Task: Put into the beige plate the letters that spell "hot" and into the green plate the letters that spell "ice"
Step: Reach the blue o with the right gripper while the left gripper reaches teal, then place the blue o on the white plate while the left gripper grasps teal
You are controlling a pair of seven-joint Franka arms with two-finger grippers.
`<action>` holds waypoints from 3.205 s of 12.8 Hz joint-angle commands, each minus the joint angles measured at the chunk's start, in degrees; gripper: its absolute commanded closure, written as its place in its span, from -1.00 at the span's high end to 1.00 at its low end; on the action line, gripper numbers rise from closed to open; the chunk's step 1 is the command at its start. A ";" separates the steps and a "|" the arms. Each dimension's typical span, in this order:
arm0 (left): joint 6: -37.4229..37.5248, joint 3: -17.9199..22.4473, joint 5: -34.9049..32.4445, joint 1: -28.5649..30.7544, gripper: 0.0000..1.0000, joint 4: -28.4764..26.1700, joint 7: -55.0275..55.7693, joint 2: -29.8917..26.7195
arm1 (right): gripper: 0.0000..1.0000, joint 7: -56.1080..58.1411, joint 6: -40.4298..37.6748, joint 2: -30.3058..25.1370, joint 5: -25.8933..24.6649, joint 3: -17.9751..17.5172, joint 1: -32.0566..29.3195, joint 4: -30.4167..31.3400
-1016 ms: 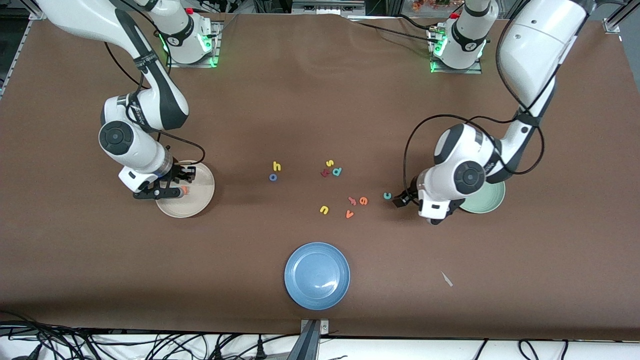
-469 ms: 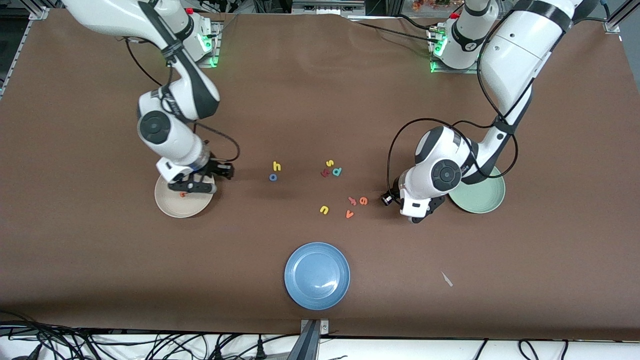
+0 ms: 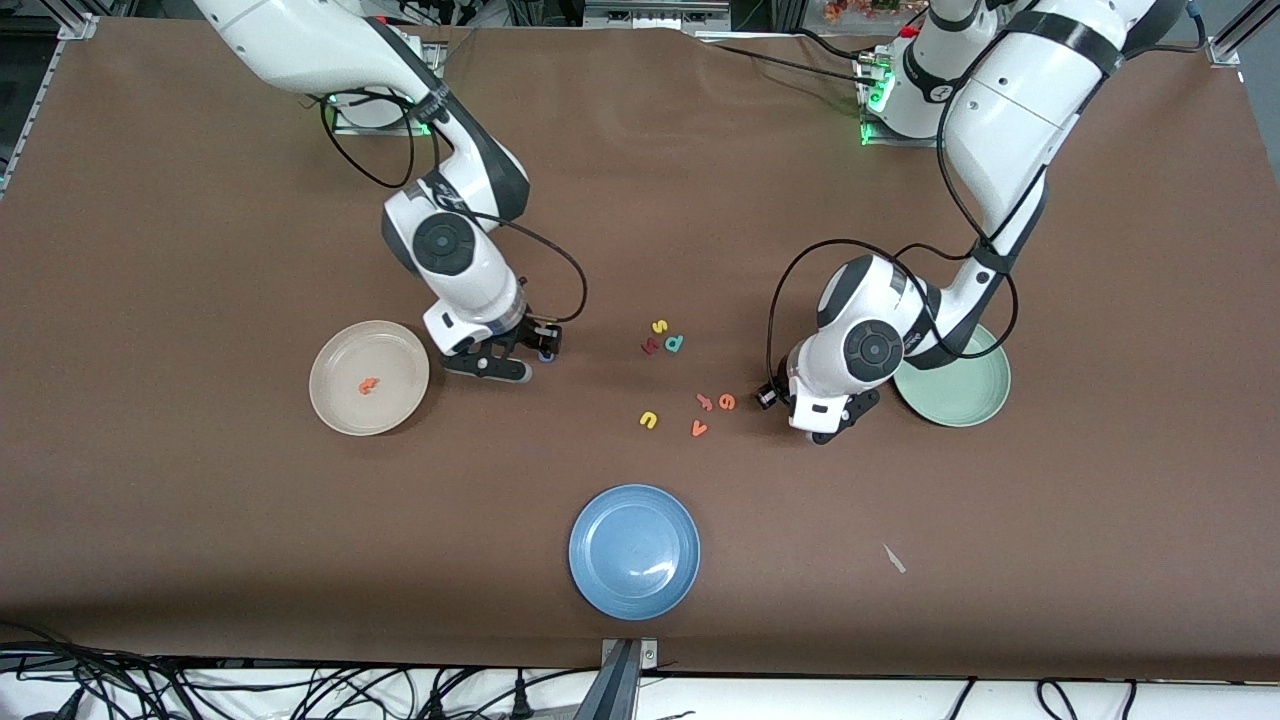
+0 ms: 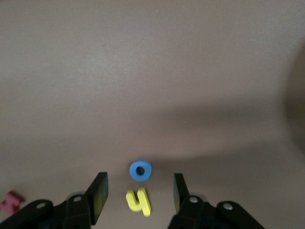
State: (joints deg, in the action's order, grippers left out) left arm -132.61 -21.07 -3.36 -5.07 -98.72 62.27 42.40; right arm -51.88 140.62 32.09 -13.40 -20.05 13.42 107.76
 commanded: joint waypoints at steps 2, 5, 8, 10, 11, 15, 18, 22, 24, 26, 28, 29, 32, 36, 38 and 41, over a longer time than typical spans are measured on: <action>-0.28 0.50 -1.57 -0.64 -0.39 0.81 1.10 0.41 | 0.27 -4.02 2.99 4.12 -4.27 0.19 0.03 -1.85; -0.28 0.50 -1.65 -0.64 -0.88 0.81 1.45 0.32 | 0.27 -4.45 3.08 5.00 -4.09 0.19 0.99 -1.94; -0.20 0.50 -1.74 -0.55 -0.91 0.81 1.19 0.23 | 0.27 -6.57 4.48 6.49 -5.40 0.19 2.14 -2.03; -0.20 0.50 -1.74 -0.47 -0.88 0.81 1.27 0.14 | 0.26 -6.66 4.75 6.58 -5.76 0.27 2.14 -1.32; -0.20 0.76 -1.74 -0.47 -0.65 1.08 1.45 0.06 | 0.24 -6.66 4.75 6.58 -5.67 0.27 2.14 -1.15; -0.20 1.21 -1.65 -0.38 0.06 4.68 1.63 0.23 | 0.11 -6.57 4.75 6.58 -5.76 0.54 2.05 -1.15; -0.20 2.26 -1.74 -0.47 0.26 6.25 1.28 0.40 | -0.48 -6.57 4.84 6.58 -6.02 0.63 2.05 -1.15; -0.28 3.49 -4.27 -0.56 0.63 7.76 0.92 2.86 | -0.76 -6.31 4.75 6.41 -6.11 0.63 1.88 -0.97; -0.28 3.49 -5.52 -0.64 0.63 9.68 1.54 4.70 | -0.76 -4.73 3.96 3.96 -6.02 1.32 1.26 -0.80; -0.20 3.49 -5.52 -1.60 0.62 10.83 2.59 5.68 | -0.76 0.78 -1.20 0.62 -5.15 1.59 -1.44 -0.44; -0.28 3.49 -5.43 -1.96 0.56 10.92 3.38 5.85 | -0.76 6.67 -4.29 -2.11 -4.62 1.50 -4.79 0.60; -0.28 3.49 -5.35 -2.31 0.50 11.18 3.38 6.12 | -0.76 10.27 -5.09 -3.42 -4.53 1.50 -6.54 1.39; -0.20 3.49 -5.52 -2.40 0.20 12.07 3.38 7.09 | -0.75 23.71 -7.72 -6.68 -4.18 1.50 -12.87 3.16; -0.20 3.49 -5.52 -2.40 -0.53 12.15 3.30 7.09 | -0.55 27.89 -7.21 -7.30 -3.65 1.59 -15.44 5.70; -0.02 3.49 -5.61 -2.14 -0.69 12.15 2.95 6.82 | 0.04 27.45 -6.41 -7.30 -3.65 1.59 -15.44 6.23; 0.77 3.49 -5.78 -1.44 -0.73 12.24 2.68 5.86 | 0.05 27.27 -6.41 -7.30 -2.08 1.59 -15.35 6.24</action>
State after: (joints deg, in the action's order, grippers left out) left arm -132.93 -17.83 -7.21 -6.85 -87.88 64.56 47.99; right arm -24.87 133.61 26.57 -17.46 -18.30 -1.83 112.35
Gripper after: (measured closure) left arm 0.749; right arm 0.471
